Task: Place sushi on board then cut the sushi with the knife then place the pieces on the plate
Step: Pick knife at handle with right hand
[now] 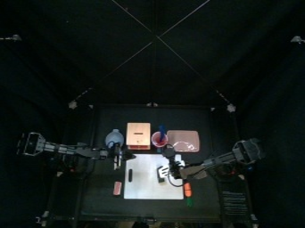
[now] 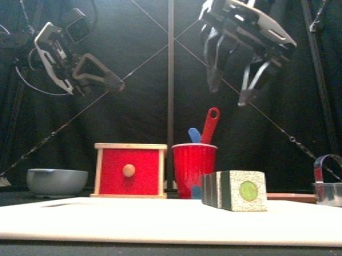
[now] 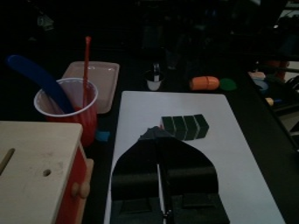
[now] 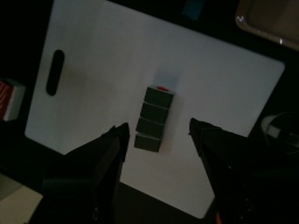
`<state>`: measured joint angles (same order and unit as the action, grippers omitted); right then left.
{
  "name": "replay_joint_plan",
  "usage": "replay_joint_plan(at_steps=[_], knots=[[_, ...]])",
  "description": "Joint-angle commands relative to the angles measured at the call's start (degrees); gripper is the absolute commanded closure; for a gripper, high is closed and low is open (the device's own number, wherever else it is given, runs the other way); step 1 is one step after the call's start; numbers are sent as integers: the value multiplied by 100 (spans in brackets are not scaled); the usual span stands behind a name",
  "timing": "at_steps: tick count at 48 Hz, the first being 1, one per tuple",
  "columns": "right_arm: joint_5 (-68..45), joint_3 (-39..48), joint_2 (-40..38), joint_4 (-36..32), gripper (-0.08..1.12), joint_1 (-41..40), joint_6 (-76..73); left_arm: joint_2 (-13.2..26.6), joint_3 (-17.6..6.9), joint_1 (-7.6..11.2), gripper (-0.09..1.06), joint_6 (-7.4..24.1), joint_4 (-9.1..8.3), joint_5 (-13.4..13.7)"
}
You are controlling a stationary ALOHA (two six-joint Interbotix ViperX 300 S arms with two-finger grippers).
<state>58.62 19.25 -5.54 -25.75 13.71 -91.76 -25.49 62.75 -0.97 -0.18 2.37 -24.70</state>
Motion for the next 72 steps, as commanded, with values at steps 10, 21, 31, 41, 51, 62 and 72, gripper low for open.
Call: replay_joint_plan(at_steps=[10, 21, 31, 41, 51, 62, 72], knots=[[0, -114, -1345, 193, 15, -861, 2399, -44, -62, -18, 98, -9, 9, -26], [9, -325, -1591, 976, 15, -1934, 5010, -44, -62, -26, 98, 0, 9, -26], [26, -624, -1371, 1775, 15, -2654, 6996, -44, -79, -70, 98, -9, 18, -26], [378, -940, -914, 2355, 15, -3015, 8464, -44, -88, -149, 98, 0, 211, -26], [1002, -1380, -290, 2373, 15, -3094, 9439, -44, -79, -229, 98, 9, 413, -26], [1195, -1705, 202, 2364, 15, -3015, 9888, -35, -79, -229, 98, 9, 527, -26], [1424, -1978, 729, 2347, 15, -2927, 10081, -44, -62, -229, 98, 9, 527, -26]])
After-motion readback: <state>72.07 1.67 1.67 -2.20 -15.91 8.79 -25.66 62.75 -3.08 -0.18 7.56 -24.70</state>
